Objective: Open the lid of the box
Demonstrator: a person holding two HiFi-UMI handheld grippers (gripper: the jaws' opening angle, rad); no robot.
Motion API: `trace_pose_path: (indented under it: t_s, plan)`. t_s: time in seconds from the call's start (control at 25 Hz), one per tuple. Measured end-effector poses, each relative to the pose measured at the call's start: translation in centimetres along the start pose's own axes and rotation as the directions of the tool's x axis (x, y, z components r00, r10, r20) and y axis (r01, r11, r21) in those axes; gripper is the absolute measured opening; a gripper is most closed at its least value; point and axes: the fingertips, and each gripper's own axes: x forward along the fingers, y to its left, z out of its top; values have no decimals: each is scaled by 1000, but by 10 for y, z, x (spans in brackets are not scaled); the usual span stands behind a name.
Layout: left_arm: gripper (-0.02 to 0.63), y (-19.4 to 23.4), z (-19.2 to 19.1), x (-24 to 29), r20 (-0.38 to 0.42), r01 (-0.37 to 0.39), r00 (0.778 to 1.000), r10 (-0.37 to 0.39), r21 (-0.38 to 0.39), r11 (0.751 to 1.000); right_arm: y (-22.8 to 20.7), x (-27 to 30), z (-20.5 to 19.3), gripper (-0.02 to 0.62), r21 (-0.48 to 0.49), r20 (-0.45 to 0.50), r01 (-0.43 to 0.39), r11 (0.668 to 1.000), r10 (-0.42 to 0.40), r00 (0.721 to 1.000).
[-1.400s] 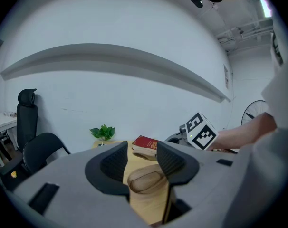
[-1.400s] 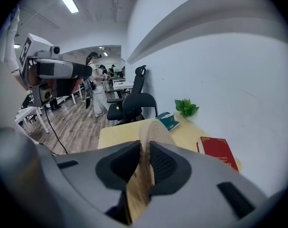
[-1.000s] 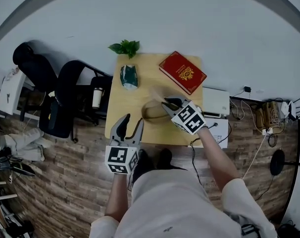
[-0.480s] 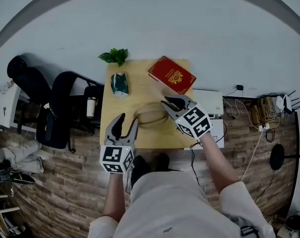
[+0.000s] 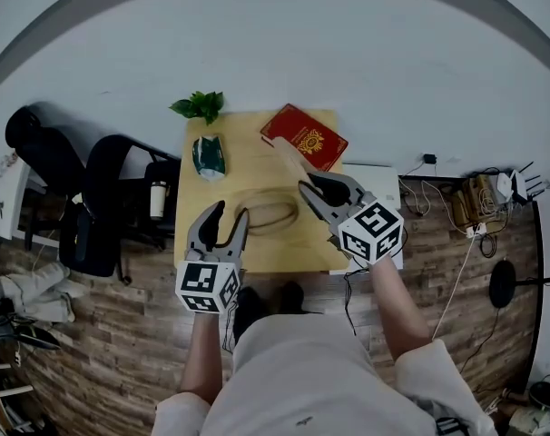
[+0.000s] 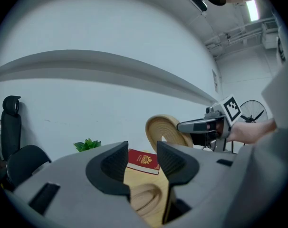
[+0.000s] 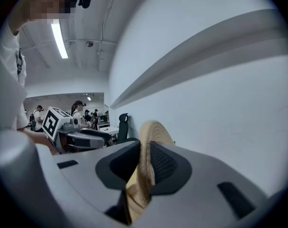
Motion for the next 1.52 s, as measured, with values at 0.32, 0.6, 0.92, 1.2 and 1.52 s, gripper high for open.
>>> trace_pose_path:
  t_s: [0.32,0.6,0.92,1.2,1.52]
  plan:
    - [171,-6,9,0,21,13,1000,-13,-4,1000,3,-22,11,66,66,83,18,998,-23,996]
    - [172,-11,13,-5,35,19,999,-18,-11,1000,10,-37,13,67,96,123,29,995,-40,992]
    - [170,-10,15,-8,42,19,999,-19,-19,1000,14,-41,9,67,137,160,22,990,-44,986]
    - [167,-10,16,-14,54,26,998,-24,-29,999,19,-45,9,68,159,179,19,987,-48,983]
    - [110,-9,14,-14,57,24,998,-22,-30,999,18,-47,6,69,192,195,12,981,-51,980]
